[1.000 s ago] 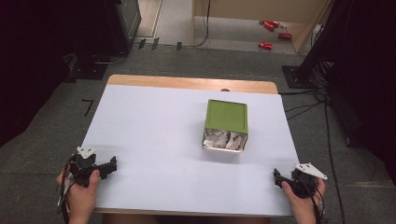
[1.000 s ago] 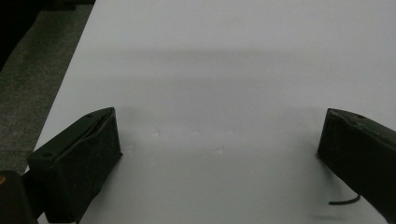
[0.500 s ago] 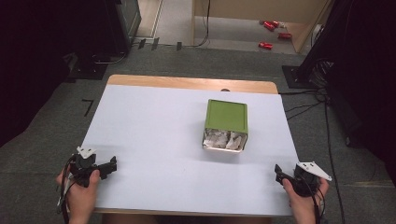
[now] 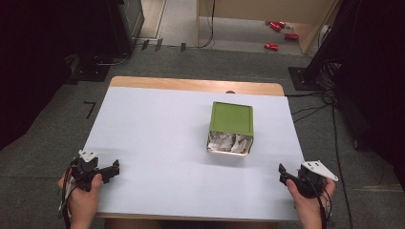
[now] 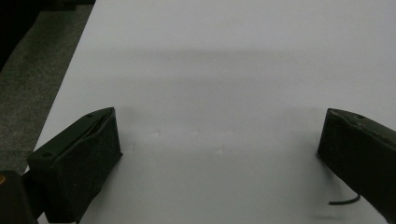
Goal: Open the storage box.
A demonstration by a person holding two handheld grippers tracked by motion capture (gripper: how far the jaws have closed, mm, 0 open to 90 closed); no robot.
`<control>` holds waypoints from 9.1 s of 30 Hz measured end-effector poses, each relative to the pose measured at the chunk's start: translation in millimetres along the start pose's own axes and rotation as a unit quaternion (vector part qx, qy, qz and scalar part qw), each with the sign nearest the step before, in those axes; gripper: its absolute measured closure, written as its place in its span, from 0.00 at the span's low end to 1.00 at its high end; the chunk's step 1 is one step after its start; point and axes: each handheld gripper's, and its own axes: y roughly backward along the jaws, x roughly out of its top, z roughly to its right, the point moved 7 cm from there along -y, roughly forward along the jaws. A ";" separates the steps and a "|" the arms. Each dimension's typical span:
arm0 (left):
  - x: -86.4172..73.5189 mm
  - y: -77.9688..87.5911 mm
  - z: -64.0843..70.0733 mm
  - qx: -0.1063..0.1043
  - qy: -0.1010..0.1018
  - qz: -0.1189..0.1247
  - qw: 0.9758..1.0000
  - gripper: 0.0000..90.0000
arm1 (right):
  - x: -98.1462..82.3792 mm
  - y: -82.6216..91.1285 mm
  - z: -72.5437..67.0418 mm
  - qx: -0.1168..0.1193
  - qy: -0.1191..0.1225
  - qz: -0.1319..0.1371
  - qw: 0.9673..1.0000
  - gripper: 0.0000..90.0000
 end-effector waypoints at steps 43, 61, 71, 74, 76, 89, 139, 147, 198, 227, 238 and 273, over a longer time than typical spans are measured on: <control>0.1 0.0 -0.1 0.000 0.000 0.000 1.000 0.00 | 53.4 -9.7 -68.6 0.061 0.008 0.034 0.998 0.25; 0.1 0.0 -0.1 0.000 0.000 0.000 1.000 0.00 | 59.3 -20.2 -94.8 0.077 -0.003 0.045 0.996 0.34; 0.1 0.0 -0.1 0.000 0.000 0.000 1.000 0.00 | 56.8 -32.7 -108.3 0.094 -0.003 0.046 0.995 0.54; 0.1 -0.1 -0.1 0.000 0.000 0.000 1.000 0.00 | 52.6 -39.1 -111.6 0.092 -0.011 0.042 0.995 0.64; 0.1 -0.1 -0.1 0.000 0.000 0.000 1.000 0.00 | 49.9 -42.2 -112.7 0.091 -0.014 0.038 0.995 0.67; 0.1 -0.1 0.0 0.000 0.000 0.000 1.000 0.00 | 42.8 -50.7 -114.9 0.082 -0.004 0.046 0.996 0.83; 0.0 0.0 -0.1 0.000 0.000 0.000 1.000 0.00 | 20.3 -58.9 -115.9 0.067 -0.019 0.007 0.998 0.83; 0.1 -0.1 -0.1 0.000 0.000 0.000 1.000 0.00 | 7.7 -44.9 -115.2 0.082 -0.023 -0.005 0.996 0.82; 0.1 -0.2 -0.1 0.000 -0.001 -0.001 1.000 0.00 | 21.9 -29.4 -117.0 0.083 -0.032 0.034 0.995 0.93; 0.1 -0.1 -0.1 0.000 -0.001 -0.002 1.000 0.00 | 15.9 -13.6 -118.6 0.071 -0.026 0.011 0.997 0.96; 0.1 -0.1 -0.1 0.000 -0.001 -0.001 1.000 0.00 | 3.7 2.3 -119.2 0.073 -0.022 0.008 0.997 0.96; 0.1 -0.2 -0.1 0.000 -0.001 -0.001 1.000 0.00 | 21.3 35.6 -114.8 0.093 -0.041 0.039 0.994 0.42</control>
